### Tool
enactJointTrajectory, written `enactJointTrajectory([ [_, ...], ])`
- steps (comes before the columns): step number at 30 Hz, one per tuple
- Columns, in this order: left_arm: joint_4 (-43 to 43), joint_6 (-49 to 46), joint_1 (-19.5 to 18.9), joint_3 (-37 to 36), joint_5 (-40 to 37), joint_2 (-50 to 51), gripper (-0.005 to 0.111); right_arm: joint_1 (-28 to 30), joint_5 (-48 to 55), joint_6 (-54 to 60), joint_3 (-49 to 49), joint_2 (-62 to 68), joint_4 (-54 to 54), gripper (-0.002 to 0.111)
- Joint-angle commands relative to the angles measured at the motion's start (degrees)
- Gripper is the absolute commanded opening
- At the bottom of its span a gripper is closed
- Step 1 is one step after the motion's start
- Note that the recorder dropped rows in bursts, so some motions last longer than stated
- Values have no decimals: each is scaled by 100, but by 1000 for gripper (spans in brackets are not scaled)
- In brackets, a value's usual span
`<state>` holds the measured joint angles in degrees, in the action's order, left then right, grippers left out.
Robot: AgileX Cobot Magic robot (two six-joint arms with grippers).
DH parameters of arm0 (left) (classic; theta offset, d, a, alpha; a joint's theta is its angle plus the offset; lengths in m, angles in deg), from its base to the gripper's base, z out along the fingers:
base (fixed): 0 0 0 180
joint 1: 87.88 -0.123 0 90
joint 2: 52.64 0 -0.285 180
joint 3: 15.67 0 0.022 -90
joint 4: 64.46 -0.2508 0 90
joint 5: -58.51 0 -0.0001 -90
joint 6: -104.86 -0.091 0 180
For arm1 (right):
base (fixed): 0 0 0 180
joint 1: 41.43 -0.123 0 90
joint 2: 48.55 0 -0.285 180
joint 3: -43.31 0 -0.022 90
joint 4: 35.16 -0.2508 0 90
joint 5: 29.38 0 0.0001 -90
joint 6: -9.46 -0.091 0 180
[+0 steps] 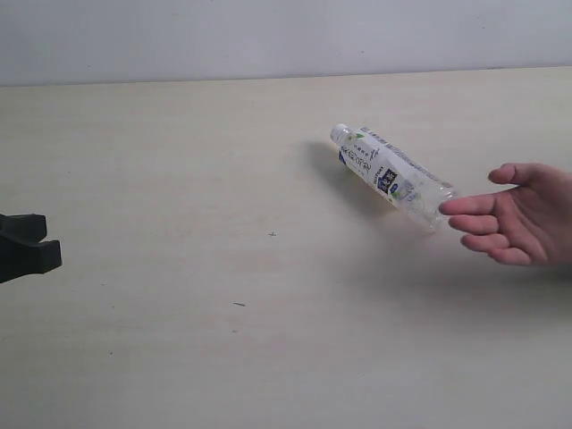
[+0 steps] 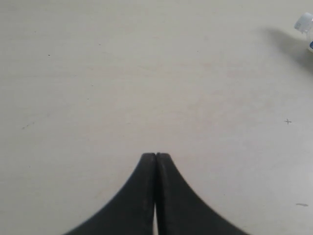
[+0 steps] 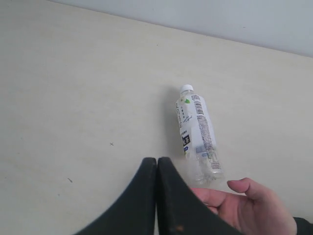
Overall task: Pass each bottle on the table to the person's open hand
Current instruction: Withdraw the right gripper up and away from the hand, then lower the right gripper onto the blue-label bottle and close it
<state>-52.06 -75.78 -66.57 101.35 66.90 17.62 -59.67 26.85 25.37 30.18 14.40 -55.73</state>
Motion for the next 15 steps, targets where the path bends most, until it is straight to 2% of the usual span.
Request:
enactJointTrajectory([
  [1,46,4,-24,-23,5,-45,0,27,-59,51,-30,-37,-37,0],
  [5,46,4,-24,-23,5,-45,0,27,-2,53,-15,135,52,0],
  [8,46,4,-24,-23,5,-45,0,27,425,-139,222,756,470,0],
  [12,46,4,-24,-23,5,-45,0,27,1226,-304,1266,2852,717,0],
  [15,46,4,-24,-23,5,-45,0,27,1373,84,2559,4391,742,0],
])
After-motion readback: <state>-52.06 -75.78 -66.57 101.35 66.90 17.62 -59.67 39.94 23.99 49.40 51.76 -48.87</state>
